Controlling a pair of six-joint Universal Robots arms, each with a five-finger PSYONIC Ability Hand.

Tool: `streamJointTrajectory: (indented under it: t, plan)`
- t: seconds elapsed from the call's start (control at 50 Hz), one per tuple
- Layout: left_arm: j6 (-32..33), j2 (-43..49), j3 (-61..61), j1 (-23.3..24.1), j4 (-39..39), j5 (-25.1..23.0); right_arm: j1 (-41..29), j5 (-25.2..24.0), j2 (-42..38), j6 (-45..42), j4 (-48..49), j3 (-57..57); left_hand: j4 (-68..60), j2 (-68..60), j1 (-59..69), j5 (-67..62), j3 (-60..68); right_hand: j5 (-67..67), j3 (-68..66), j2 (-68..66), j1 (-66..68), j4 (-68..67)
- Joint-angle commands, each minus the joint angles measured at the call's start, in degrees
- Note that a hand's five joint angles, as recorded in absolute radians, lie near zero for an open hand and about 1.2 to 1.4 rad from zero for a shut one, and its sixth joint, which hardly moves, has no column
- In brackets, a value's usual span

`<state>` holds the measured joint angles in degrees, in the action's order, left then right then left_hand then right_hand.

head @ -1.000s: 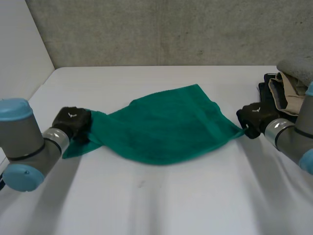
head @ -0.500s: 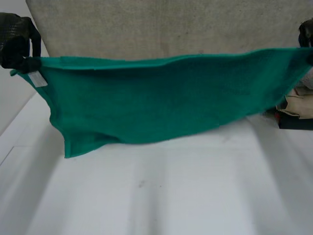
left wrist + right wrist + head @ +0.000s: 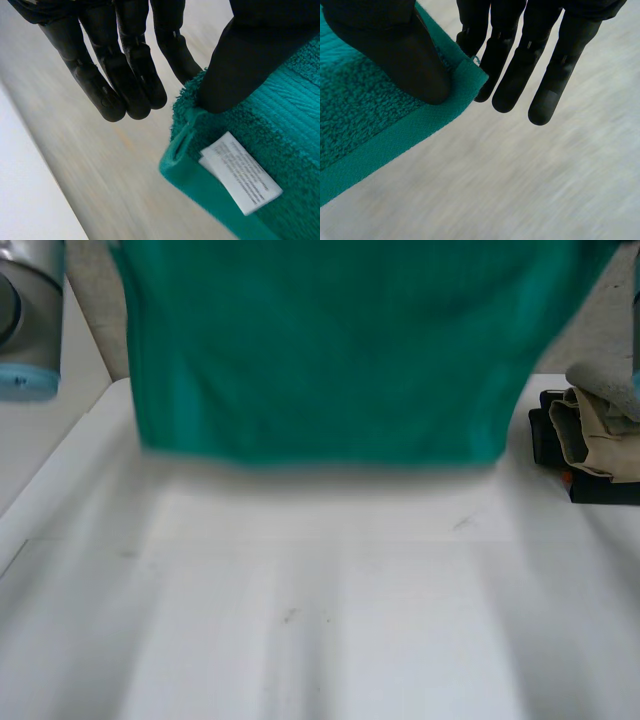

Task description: Fold the laundry.

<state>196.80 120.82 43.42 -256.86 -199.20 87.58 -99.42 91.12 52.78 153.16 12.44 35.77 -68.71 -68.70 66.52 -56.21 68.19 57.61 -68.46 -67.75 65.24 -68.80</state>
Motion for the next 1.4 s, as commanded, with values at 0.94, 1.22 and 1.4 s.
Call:
streamJointTrajectory:
  t: [0.94,1.22,1.4]
  plan:
    - [21.9,-23.0,58.8,-7.5,38.0,-6.8,7.5,-8.3,9.7,-32.9,-47.0,40.3,-11.3,-11.3,13.5,-13.8,11.8,12.4,-11.5,-12.2,14.8,-11.2]
    - [14.5,1.5,32.8,2.1,17.0,5.7,2.1,-8.7,-1.4,-18.9,-11.5,34.4,-11.3,-11.3,13.5,-13.8,11.8,12.4,-11.5,-12.2,14.8,-11.2]
    - [17.5,16.0,11.9,3.4,16.8,9.3,0.0,-6.0,-13.6,-18.7,-5.6,19.7,-11.3,-11.3,13.5,-13.8,11.8,12.4,-11.5,-12.2,14.8,-11.2]
